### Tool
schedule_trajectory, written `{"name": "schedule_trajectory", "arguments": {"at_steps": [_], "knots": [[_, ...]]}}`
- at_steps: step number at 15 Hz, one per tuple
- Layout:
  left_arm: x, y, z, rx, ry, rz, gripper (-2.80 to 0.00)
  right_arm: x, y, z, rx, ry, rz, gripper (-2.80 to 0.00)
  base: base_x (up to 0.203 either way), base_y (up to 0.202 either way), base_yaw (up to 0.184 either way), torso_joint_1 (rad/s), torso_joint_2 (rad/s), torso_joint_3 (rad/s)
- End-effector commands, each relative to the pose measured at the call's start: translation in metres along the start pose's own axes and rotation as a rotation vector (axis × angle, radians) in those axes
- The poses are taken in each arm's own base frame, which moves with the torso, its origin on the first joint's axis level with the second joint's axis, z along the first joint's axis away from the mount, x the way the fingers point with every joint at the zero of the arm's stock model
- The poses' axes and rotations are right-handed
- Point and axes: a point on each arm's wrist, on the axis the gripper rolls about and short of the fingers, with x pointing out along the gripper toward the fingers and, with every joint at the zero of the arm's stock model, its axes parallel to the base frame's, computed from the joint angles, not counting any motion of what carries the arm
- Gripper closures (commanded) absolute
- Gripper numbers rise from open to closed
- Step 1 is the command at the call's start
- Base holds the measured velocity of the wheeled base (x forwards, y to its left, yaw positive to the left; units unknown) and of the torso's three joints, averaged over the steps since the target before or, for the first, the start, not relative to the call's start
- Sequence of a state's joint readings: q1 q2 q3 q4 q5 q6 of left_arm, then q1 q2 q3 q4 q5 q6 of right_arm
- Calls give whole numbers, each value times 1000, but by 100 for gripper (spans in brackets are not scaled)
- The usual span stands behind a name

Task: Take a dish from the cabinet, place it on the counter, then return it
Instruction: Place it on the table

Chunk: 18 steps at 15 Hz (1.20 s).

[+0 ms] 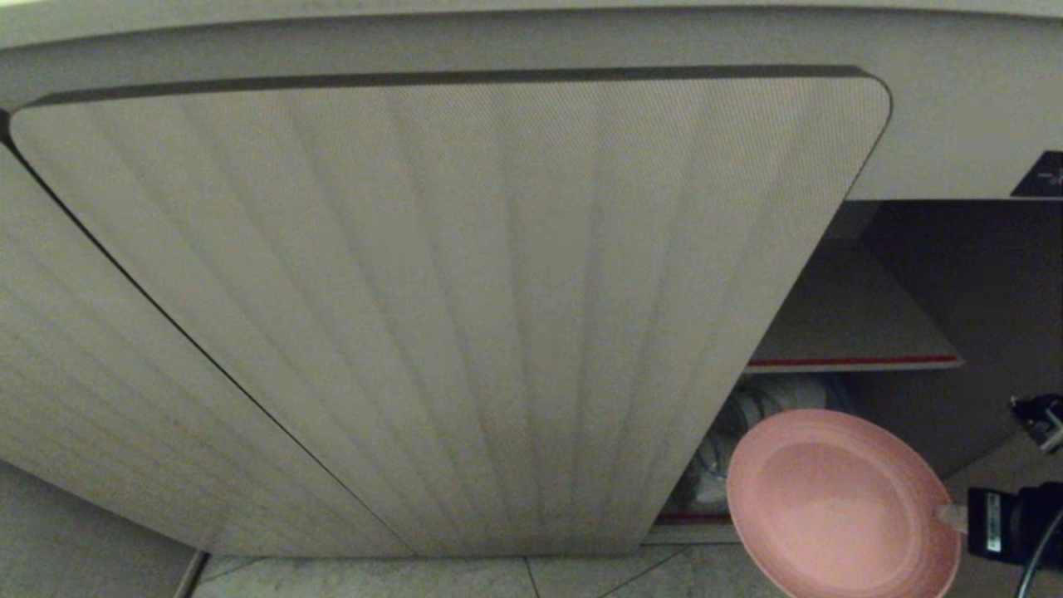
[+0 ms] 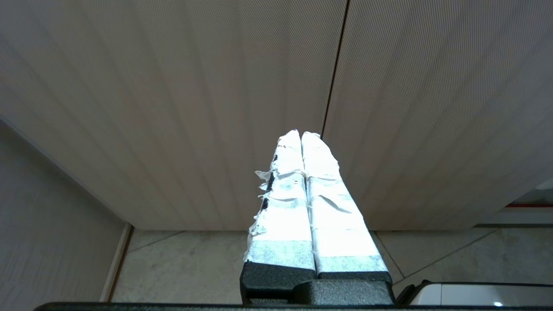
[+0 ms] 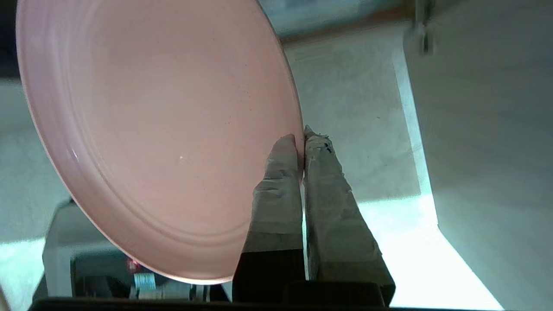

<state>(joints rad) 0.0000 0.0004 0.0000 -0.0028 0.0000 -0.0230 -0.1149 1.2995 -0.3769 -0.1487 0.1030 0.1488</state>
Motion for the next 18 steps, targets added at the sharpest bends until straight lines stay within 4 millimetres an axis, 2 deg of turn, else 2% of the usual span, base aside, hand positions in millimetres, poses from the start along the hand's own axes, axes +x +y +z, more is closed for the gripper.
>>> {"name": "schedule_trajectory", "arguments": {"at_steps": [1,10,18], "knots": [[0,0,0,0,-1,0,0,-4,-1,-8,1,33,-4,0,0,0,0,0,0,0],[0,0,0,0,-1,0,0,-11,-4,-34,18,131,-17,0,0,0,0,0,0,0],[0,0,0,0,-1,0,0,-13,-5,-44,90,156,-23,0,0,0,0,0,0,0]]}}
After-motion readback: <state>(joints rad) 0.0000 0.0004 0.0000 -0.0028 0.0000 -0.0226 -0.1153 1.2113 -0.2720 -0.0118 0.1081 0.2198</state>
